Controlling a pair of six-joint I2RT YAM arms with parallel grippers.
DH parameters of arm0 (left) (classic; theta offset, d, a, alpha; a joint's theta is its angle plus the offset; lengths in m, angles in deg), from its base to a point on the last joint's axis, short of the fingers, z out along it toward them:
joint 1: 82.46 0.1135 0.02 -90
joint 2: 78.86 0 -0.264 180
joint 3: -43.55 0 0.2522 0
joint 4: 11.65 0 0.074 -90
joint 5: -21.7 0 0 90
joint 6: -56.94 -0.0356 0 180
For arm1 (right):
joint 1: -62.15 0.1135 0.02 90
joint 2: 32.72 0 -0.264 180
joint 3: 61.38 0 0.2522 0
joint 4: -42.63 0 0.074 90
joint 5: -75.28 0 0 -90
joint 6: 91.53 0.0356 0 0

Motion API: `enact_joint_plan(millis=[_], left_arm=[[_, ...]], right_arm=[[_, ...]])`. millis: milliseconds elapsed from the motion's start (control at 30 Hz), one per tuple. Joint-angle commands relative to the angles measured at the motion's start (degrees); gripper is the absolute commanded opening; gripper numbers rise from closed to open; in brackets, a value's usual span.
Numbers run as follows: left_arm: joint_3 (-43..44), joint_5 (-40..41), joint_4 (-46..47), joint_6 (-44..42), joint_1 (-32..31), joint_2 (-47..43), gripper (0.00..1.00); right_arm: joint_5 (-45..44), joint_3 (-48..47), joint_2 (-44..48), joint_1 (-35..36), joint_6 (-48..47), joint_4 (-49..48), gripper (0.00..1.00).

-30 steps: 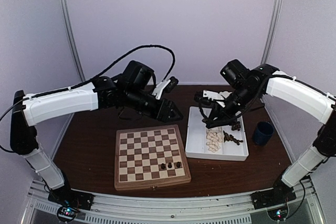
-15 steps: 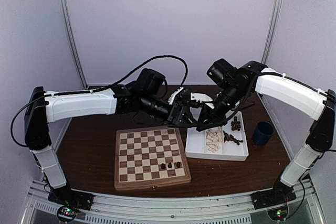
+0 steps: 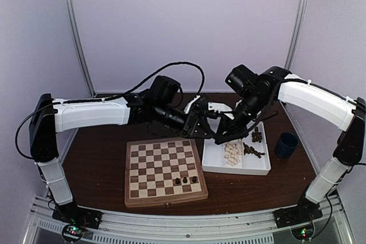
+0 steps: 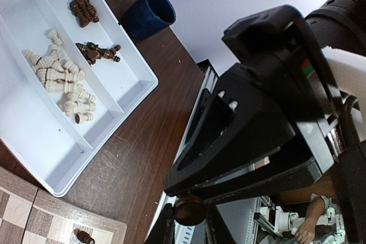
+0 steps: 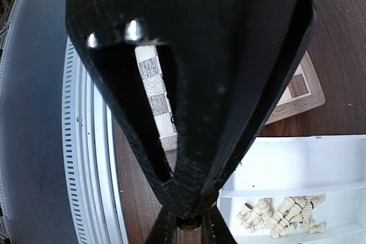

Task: Set up the chess pieces on the board
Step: Pass from the right arm to the left, then pass from the left arm to the right

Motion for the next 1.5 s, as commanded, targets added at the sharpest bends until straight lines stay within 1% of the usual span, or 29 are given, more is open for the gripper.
enact_joint_plan(millis=[0,100,133,200,267,333,500,633,667,733,767,833,900,1000,1033,1067,1133,1167,1233,1333,1400,1467], left_arm=[[1.0,-1.9,4.5,0.7,0.2,0.8,0.13],[0.7,-1.9,5.2,1.0,0.5,0.8,0.11],[0.7,-1.8,5.2,1.2,0.5,0.8,0.12],[0.9,-1.9,5.0,1.4,0.6,1.2,0.21],[1.4,-2.2,4.8,1.4,0.6,1.7,0.24],[1.6,-2.4,5.0,1.6,0.6,2.0,0.22],[1.6,-2.8,5.3,1.8,0.6,2.3,0.13],[1.3,-2.8,5.4,1.7,0.9,2.1,0.08],[1.0,-2.6,5.6,1.9,1.1,1.6,0.07],[-0.9,-2.0,8.5,3.6,2.3,0.3,0.07],[-2.6,-1.6,11.7,5.4,3.3,-0.8,0.06],[-7.0,-0.1,20.4,9.8,5.3,-3.2,0.06],[-10.8,1.7,29.1,12.8,6.5,-5.2,0.07],[-12.7,4.1,35.4,14.2,7.0,-6.4,0.07],[-13.0,4.6,37.6,14.8,7.0,-6.2,0.06],[-13.3,5.0,40.3,15.7,7.0,-6.0,0.06],[-14.0,5.9,46.7,18.3,7.0,-5.2,0.06],[-14.1,6.4,48.0,19.1,7.0,-4.8,0.06],[-14.2,7.2,52.0,20.7,7.0,-4.1,0.06],[-14.7,8.5,56.4,22.7,7.0,-3.0,0.06],[-15.0,9.0,58.1,23.8,7.0,-2.4,0.06],[-15.2,9.4,59.4,24.8,7.0,-1.7,0.06]], right_arm=[[0.6,-1.0,0.4,0.3,-0.4,-0.2,0.10],[0.5,-0.9,0.6,0.3,-0.4,-0.2,0.11],[0.4,-0.9,0.6,0.3,-0.4,-0.2,0.11],[0.5,-1.0,0.6,0.3,-0.4,-0.2,0.11],[0.6,-1.2,0.5,0.3,-0.3,-0.1,0.10],[0.7,-1.5,0.2,0.3,-0.3,-0.1,0.10],[0.8,-1.9,-0.4,0.3,-0.3,0.1,0.10],[0.4,-2.0,-0.5,0.3,-0.3,0.1,0.11],[0.0,-2.1,-0.3,0.3,-0.1,0.3,0.12],[0.1,-2.3,1.0,-0.5,-0.3,1.4,0.20],[1.3,-2.2,2.2,-1.7,-0.6,1.8,0.24],[5.0,-1.4,5.8,-6.7,0.7,0.4,0.36],[9.9,0.1,9.0,-12.3,5.3,-3.8,0.45],[20.2,-1.5,8.1,-19.3,12.9,-5.0,0.47],[23.8,-0.8,7.7,-20.8,15.2,-7.4,0.47],[27.6,0.5,7.3,-21.8,21.1,-11.2,0.47],[33.6,4.1,5.9,-22.5,30.1,-18.9,0.47],[36.1,5.7,5.2,-22.5,35.2,-23.3,0.47],[41.2,9.6,3.9,-22.4,47.3,-35.6,0.47],[44.8,13.9,1.6,-21.9,64.8,-54.4,0.48],[45.3,15.0,0.8,-20.9,71.6,-62.6,0.48],[45.5,15.3,0.1,-19.9,76.3,-68.4,0.48]])
